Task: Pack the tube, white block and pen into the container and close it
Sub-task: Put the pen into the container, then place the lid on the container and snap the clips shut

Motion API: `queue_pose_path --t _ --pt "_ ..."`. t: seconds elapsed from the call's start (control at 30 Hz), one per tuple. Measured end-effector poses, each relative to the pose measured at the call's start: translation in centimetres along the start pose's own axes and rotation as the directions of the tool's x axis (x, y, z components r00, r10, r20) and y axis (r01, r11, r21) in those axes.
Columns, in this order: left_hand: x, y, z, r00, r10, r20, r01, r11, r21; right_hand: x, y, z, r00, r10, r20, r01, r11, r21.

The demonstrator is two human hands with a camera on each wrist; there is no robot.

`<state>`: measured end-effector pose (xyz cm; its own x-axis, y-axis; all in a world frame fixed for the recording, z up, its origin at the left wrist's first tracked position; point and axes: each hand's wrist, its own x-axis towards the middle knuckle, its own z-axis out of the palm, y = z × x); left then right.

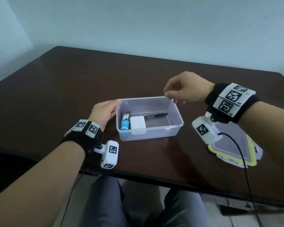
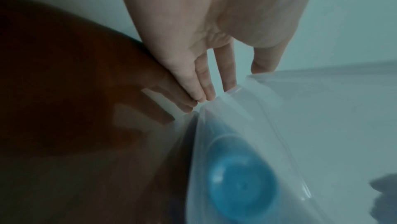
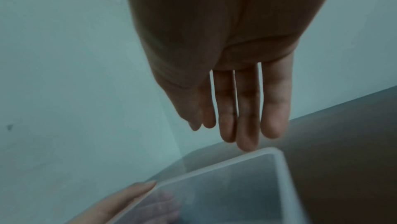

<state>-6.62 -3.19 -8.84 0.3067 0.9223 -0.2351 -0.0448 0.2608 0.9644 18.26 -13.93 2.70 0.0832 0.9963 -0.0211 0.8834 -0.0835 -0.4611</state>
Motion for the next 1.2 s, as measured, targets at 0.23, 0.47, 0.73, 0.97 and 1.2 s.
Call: queue_pose_path --t 0.23,0.47,0.73,0.97,1.2 --pt "0.1 -0.2 0.4 0.996 -0.001 -0.092 0.000 1.000 -0.013 -4.3 7.6 -0.7 0.948 0.318 0.013 -0.296 0.897 -0.328" --pt "-0.1 0.0 0.6 0.997 0.005 -0.077 -0.005 1.000 -0.002 -6.9 8.4 1.9 0.857 0.503 0.109 -0.420 0.806 -0.418" --pt "-0.5 0.4 0.9 0.996 -0.004 -0.087 0.005 1.000 0.010 -6.4 7.4 2.3 0.847 0.523 0.093 -0.480 0.829 -0.285" --pt "-0.9 0.4 0.9 0.999 0.001 -0.050 -0.001 1.000 0.002 -5.0 5.2 -3.0 0.888 0.447 -0.109 -0.455 0.888 -0.071" --pt "-1.1 2.0 0.0 0.999 0.027 0.024 -0.029 0.996 0.084 -4.5 1.0 -8.1 0.839 0.351 -0.415 -0.268 0.932 0.246"
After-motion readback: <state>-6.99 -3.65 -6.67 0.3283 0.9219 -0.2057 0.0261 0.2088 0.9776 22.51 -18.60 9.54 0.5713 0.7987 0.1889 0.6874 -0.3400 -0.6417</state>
